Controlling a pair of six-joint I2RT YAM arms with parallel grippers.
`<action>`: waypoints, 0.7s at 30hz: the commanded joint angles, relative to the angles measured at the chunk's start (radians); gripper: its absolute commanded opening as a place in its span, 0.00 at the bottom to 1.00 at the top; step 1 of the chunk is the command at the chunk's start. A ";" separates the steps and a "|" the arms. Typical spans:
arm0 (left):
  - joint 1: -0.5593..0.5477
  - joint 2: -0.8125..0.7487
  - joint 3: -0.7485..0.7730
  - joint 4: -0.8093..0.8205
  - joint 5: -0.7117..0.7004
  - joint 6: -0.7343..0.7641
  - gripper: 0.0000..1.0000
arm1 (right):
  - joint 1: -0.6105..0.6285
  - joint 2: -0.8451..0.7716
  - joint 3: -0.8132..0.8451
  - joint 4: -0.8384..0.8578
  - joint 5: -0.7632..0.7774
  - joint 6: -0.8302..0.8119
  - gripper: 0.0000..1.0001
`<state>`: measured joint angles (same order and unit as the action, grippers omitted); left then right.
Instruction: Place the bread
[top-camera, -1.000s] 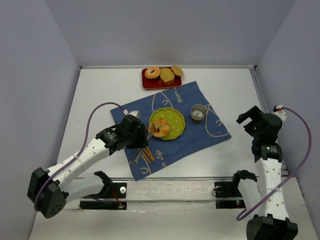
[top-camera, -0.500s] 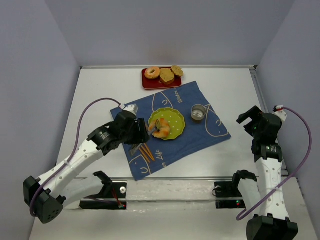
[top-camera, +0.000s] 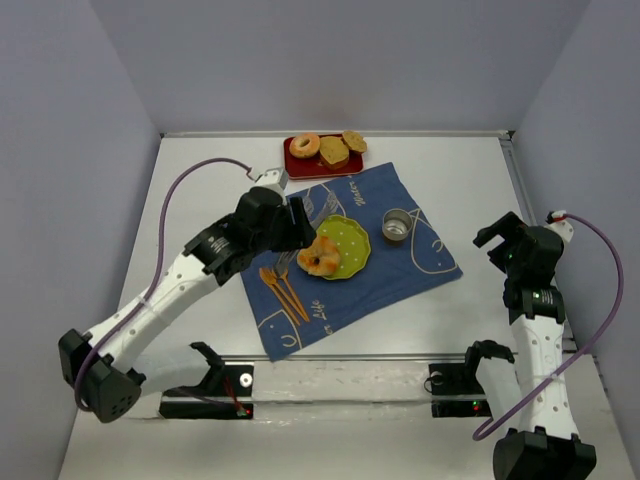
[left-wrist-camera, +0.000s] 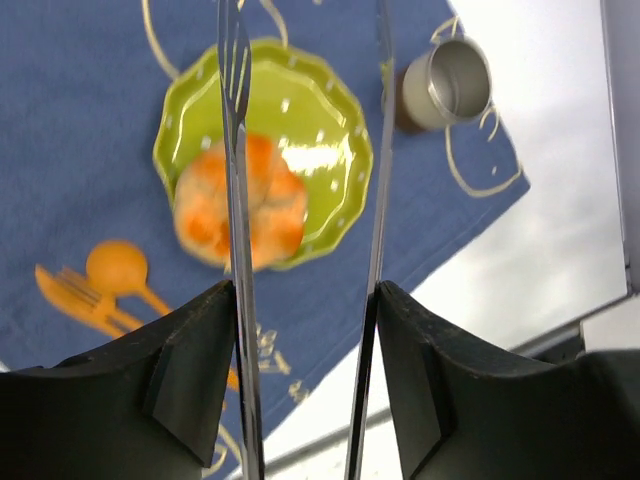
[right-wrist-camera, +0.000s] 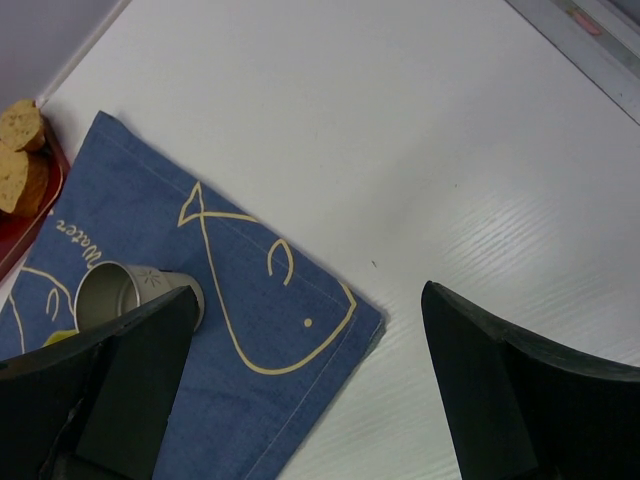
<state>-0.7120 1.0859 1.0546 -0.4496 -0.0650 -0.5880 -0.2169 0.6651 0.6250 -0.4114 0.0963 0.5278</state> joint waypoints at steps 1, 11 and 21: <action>0.002 0.176 0.201 0.108 -0.071 0.054 0.64 | -0.001 -0.002 0.004 0.033 0.002 -0.014 1.00; 0.034 0.633 0.677 0.049 -0.003 0.089 0.60 | -0.001 -0.005 -0.001 0.031 -0.001 -0.011 1.00; 0.077 0.989 1.025 -0.020 0.034 0.037 0.55 | -0.001 -0.001 -0.001 0.033 0.002 -0.014 1.00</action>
<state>-0.6609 2.0293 1.9690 -0.4419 -0.0566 -0.5259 -0.2169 0.6685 0.6250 -0.4110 0.0959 0.5278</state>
